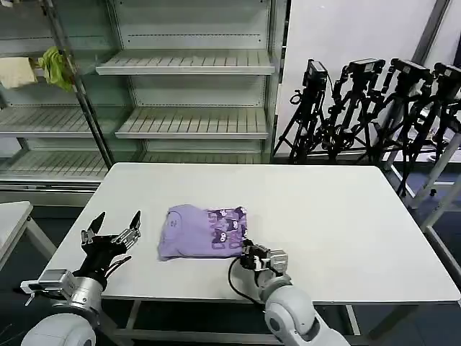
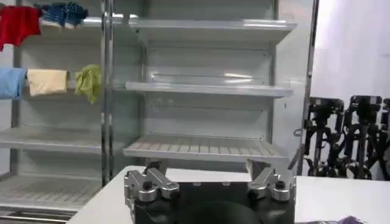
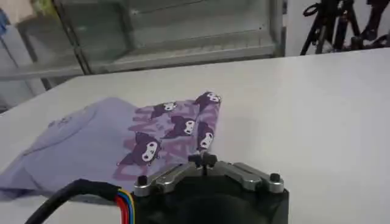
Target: Fold and organize the clothes.
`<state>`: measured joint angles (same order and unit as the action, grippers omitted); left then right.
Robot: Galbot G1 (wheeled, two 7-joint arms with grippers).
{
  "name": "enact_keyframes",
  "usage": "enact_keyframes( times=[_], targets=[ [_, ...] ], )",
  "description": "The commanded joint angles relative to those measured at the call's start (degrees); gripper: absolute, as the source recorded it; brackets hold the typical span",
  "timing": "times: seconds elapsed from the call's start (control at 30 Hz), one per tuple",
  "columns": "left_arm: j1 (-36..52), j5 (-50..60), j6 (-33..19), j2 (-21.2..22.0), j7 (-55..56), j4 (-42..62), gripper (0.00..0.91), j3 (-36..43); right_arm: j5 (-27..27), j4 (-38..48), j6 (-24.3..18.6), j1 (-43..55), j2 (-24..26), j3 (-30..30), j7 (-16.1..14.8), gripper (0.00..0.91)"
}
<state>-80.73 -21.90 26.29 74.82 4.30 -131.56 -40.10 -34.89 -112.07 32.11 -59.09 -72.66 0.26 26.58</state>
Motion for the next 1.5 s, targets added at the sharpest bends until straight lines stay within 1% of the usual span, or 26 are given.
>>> enact_keyframes(
  times=[0.03, 0.37, 0.67, 0.7, 0.8, 0.83, 0.87, 0.9, 1.27, 1.4, 1.5],
  targets=[
    [0.01, 0.21, 0.03, 0.03, 0.0, -0.2, 0.867, 1.1, -0.37, -6.15, 0.17, -3.88, 5.65, 6.52, 0.22, 0.0],
    [0.7, 0.52, 0.03, 0.11, -0.01, 0.05, 0.856, 2.89, -0.12, -8.79, 0.17, -6.8, 8.33, 10.34, 0.46, 0.0],
    [0.98, 0.53, 0.03, 0.21, 0.01, 0.15, 0.846, 3.31, 0.13, -8.6, 0.05, -6.74, 9.16, 11.5, 0.4, 0.0],
    [1.01, 0.54, 0.02, 0.22, 0.0, 0.19, 0.856, 3.35, 0.46, -8.43, -0.04, -6.62, 9.14, 11.49, 0.31, 0.0],
    [1.0, 0.57, 0.02, 0.27, -0.03, 0.17, 0.846, 3.42, 1.51, -8.15, -0.18, -6.38, 9.02, 11.33, -0.05, 0.0],
    [1.01, 0.57, 0.03, 0.27, -0.02, 0.17, 0.856, 3.4, 2.06, -8.08, -0.19, -6.31, 8.97, 11.24, -0.09, 0.544],
    [1.01, 0.57, 0.03, 0.27, -0.01, 0.16, 0.856, 3.39, 4.08, -7.74, -0.4, -6.2, 8.91, 11.04, -0.56, 0.887],
    [0.98, 0.55, 0.02, 0.28, -0.03, 0.13, 0.856, 3.38, 5.29, -7.61, -0.72, -6.12, 8.86, 10.94, -0.8, 0.907],
    [0.57, -0.01, 0.88, 0.57, -0.02, -0.93, 0.856, 3.88, 7.09, -9.27, -0.2, -6.49, 9.13, 10.93, -0.62, 0.907],
    [1.12, -0.02, 0.88, 0.2, -0.22, -1.31, 0.856, 4.08, 11.34, -11.63, -0.54, -7.54, 9.93, 12.22, -1.17, 0.907],
    [2.45, 0.0, 0.35, -0.67, -0.6, -0.92, 0.877, 3.87, 14.8, -14.5, -1.68, -8.74, 10.97, 14.21, -2.85, 0.907]
  ],
)
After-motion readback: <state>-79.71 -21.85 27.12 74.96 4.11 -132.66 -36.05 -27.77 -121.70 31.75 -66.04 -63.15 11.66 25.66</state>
